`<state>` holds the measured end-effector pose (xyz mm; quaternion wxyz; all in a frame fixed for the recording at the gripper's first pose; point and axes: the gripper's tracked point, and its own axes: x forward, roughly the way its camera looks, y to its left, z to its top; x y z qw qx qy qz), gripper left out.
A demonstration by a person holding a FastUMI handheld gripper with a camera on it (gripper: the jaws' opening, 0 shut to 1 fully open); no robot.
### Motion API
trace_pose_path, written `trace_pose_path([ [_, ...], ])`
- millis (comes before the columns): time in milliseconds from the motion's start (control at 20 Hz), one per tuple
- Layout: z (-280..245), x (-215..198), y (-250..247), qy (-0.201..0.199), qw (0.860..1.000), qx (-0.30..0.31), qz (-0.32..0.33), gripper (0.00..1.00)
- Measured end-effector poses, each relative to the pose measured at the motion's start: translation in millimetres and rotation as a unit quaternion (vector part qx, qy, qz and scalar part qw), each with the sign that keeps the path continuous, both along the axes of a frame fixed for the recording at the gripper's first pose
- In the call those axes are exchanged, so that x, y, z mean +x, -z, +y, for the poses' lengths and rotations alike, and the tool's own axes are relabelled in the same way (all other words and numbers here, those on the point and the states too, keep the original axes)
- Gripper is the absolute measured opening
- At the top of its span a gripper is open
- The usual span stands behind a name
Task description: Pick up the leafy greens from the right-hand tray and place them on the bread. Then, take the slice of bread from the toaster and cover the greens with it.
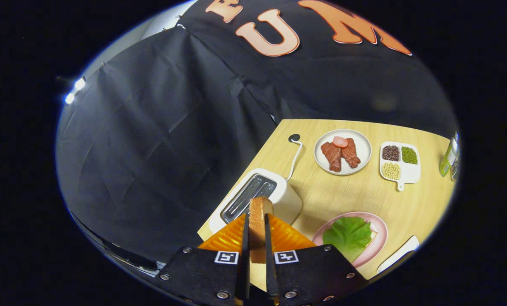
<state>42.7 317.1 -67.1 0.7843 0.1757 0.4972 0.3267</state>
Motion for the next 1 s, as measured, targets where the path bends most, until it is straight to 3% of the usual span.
trace_pose_path([
  [600, -95, -10, 47, 0.073, 0.996, 0.029, 0.032, 0.16],
  [1000, -118, -15, 84, 0.096, 0.992, 0.056, 0.057, 0.16],
])
